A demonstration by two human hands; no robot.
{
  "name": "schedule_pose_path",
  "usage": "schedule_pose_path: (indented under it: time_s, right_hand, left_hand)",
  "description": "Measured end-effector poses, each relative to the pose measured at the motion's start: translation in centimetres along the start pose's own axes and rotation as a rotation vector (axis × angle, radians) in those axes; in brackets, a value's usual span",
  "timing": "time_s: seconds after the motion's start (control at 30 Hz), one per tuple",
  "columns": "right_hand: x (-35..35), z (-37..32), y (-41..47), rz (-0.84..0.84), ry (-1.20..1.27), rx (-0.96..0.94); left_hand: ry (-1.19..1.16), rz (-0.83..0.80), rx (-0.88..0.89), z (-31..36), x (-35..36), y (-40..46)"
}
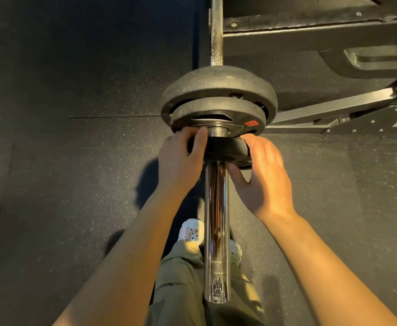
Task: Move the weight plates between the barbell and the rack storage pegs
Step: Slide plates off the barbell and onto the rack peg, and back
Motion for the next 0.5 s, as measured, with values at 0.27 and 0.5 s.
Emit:
schedule_pose_path:
  time_s: [0.27, 0.5]
  right_hand:
    - [2.0, 3.4, 0.0, 0.046, 0.13, 0.046]
    - [3.4, 5.4, -0.9, -0.046, 0.27, 0.237]
  left_hand:
    - [0.597, -0.186, 0.408, 2.9, 0.7, 1.4]
    - [0.684, 0.036, 0.509, 4.3, 3.3, 1.2]
Point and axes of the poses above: each hand's wrist, its own y-axis towards the middle knuckle, its own x-axis out of the palm, z = x × y, the point moved 3 cm from there along y, towards the middle knuckle, and after that the axes turned 9 degrees about -z, right-handed, at the moved point
